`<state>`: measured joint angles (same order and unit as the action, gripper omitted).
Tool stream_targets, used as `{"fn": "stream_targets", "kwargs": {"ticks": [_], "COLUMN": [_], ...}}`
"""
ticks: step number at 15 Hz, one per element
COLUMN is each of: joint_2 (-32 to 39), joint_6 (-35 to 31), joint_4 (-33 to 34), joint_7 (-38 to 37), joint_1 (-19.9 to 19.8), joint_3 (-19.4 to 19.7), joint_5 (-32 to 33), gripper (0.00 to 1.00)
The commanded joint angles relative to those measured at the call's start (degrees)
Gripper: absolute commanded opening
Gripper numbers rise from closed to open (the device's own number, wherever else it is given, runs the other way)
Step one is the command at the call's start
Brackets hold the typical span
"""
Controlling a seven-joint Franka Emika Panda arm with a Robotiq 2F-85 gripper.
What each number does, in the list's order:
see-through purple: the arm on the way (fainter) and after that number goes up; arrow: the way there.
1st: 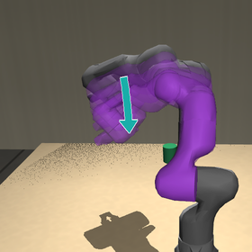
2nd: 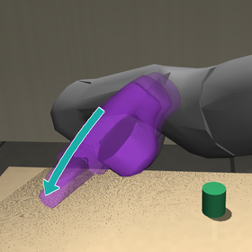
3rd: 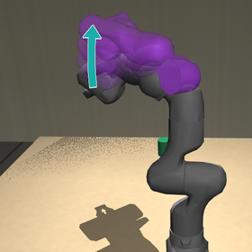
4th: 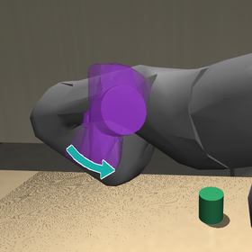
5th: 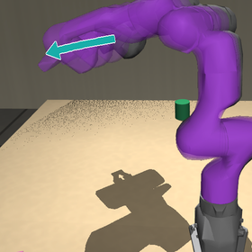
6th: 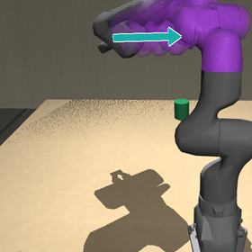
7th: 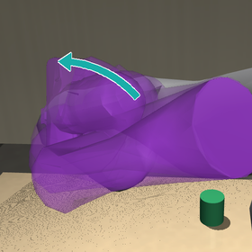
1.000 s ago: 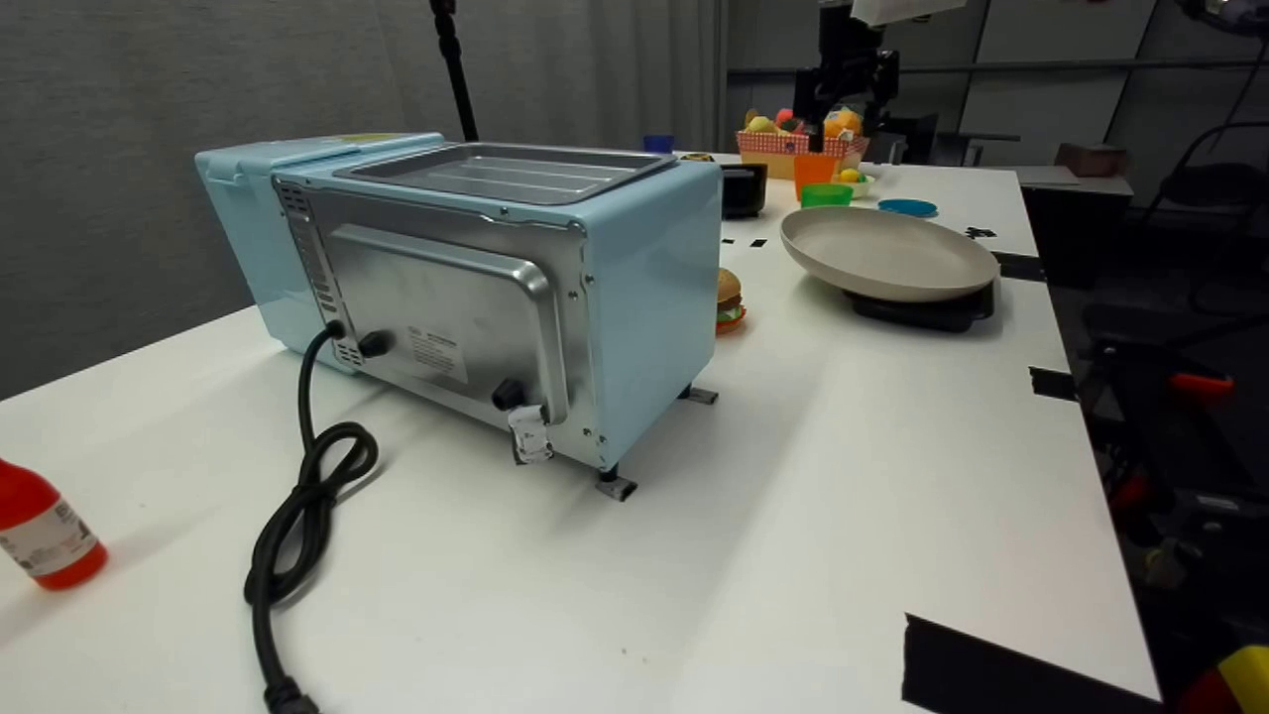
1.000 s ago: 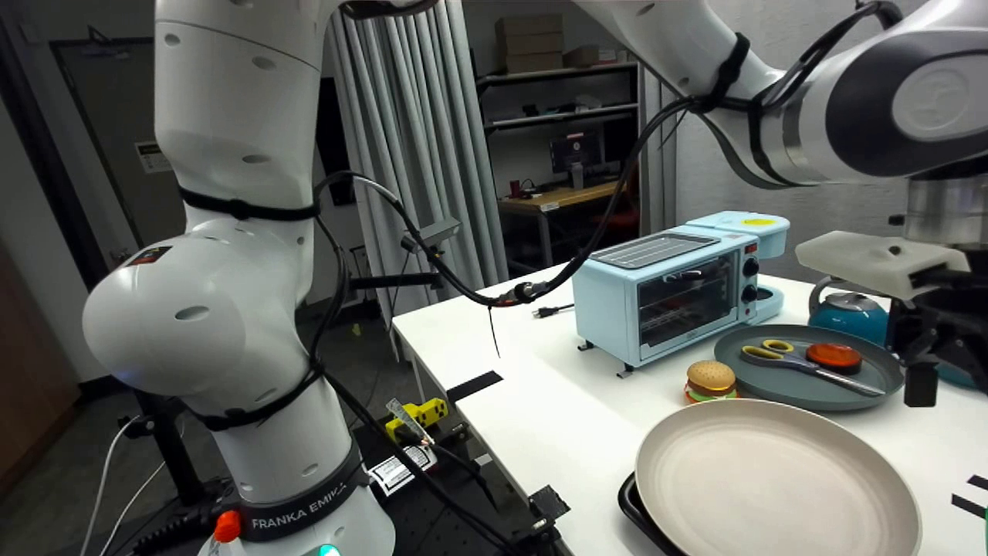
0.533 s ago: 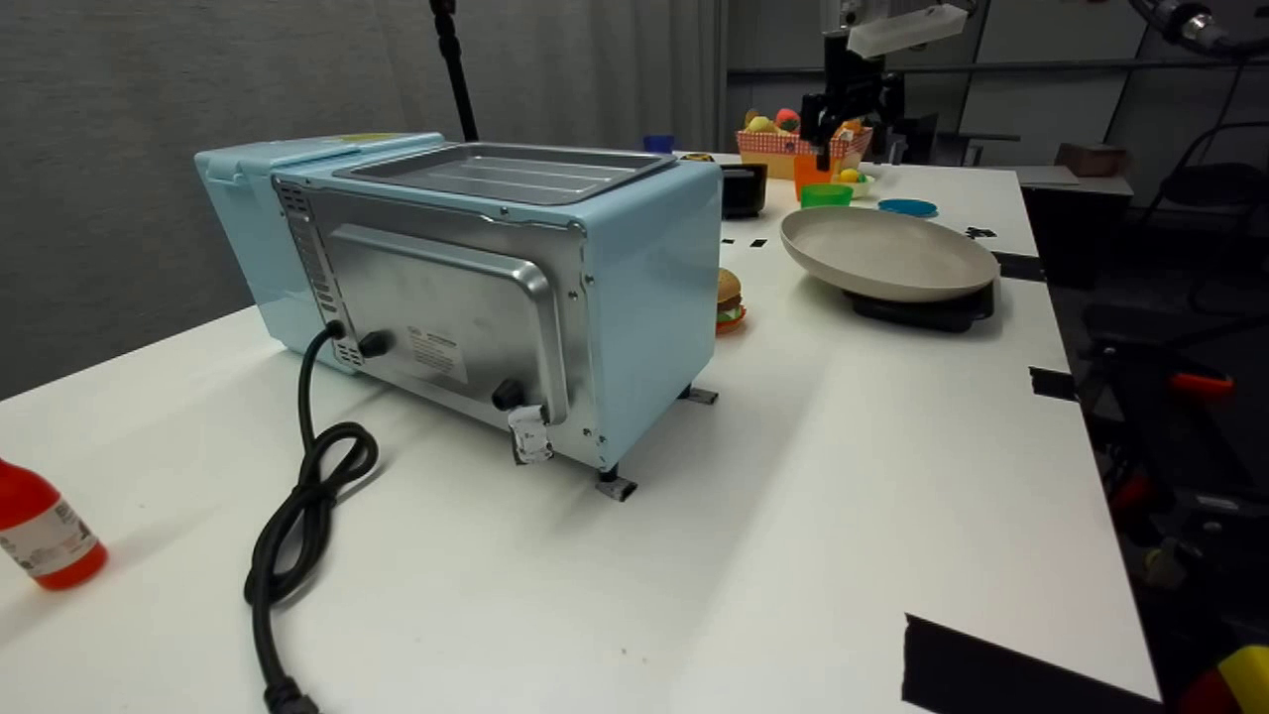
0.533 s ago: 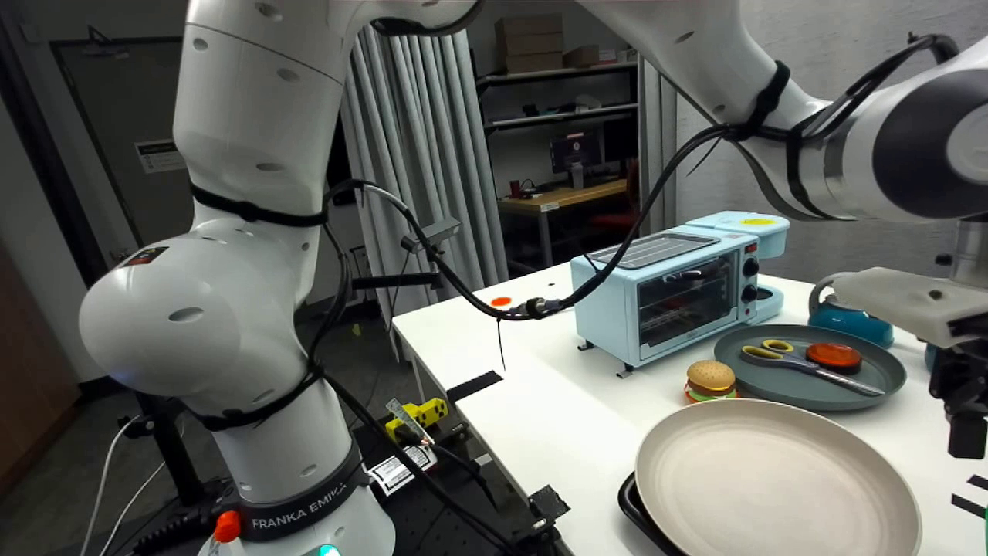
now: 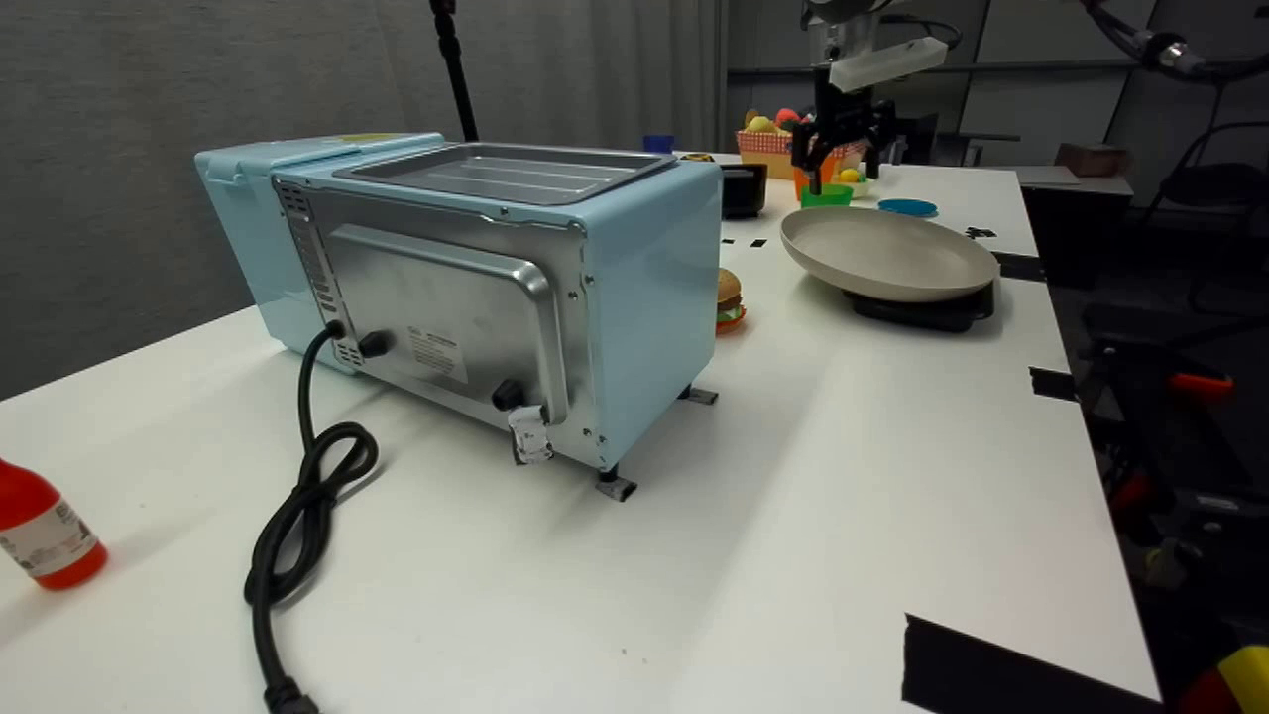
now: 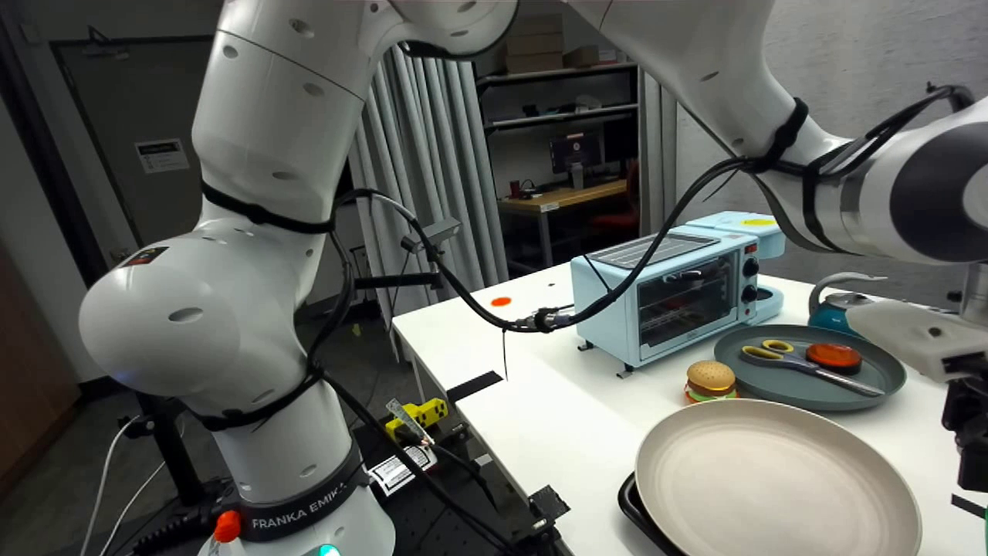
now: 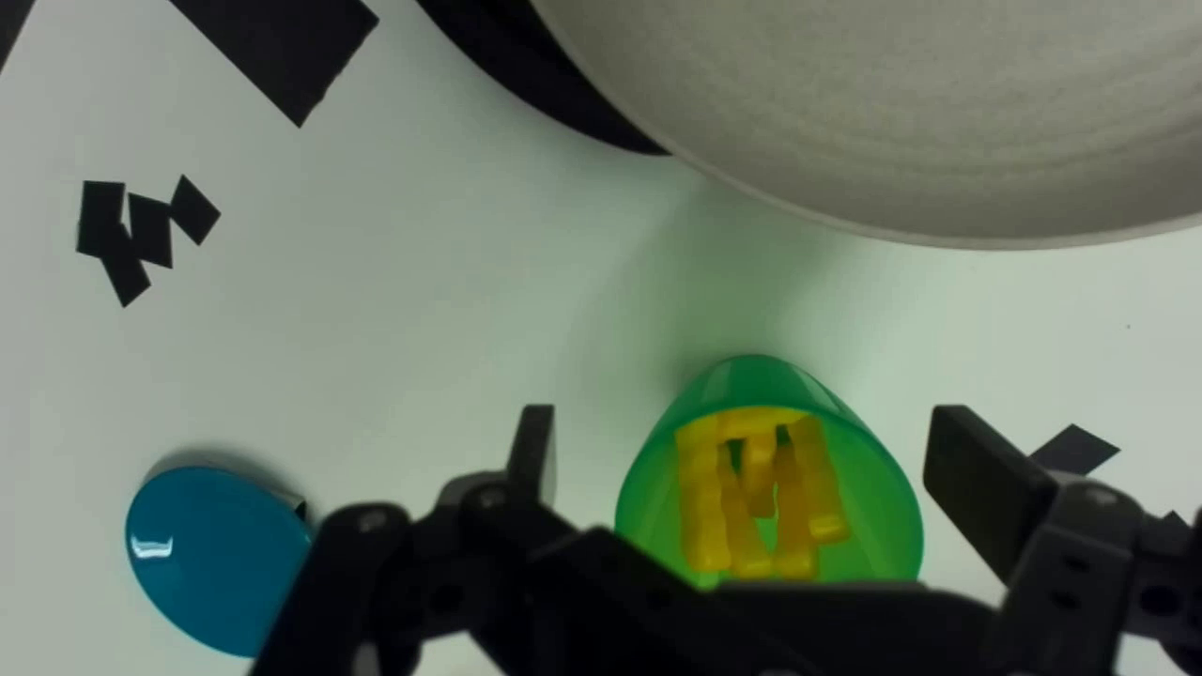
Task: Pour the chips from the green cup onto the beige plate
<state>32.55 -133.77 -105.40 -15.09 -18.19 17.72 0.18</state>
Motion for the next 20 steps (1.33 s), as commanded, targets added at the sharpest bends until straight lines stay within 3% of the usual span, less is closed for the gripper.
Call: {"fn": "stream_targets", "kwargs": {"ticks": [1,20], "joint_2": [3.2,8.9], "joint_6": [-0.7,-1.0], "joint_4": [3.2,8.9], "joint_7": [-1.4,-2.1], "joint_1": [-0.5,-0.8], "joint_3": [0.0,0.1], "joint_5": [-1.6,-1.7], "gripper": [1.00,1.00]}}
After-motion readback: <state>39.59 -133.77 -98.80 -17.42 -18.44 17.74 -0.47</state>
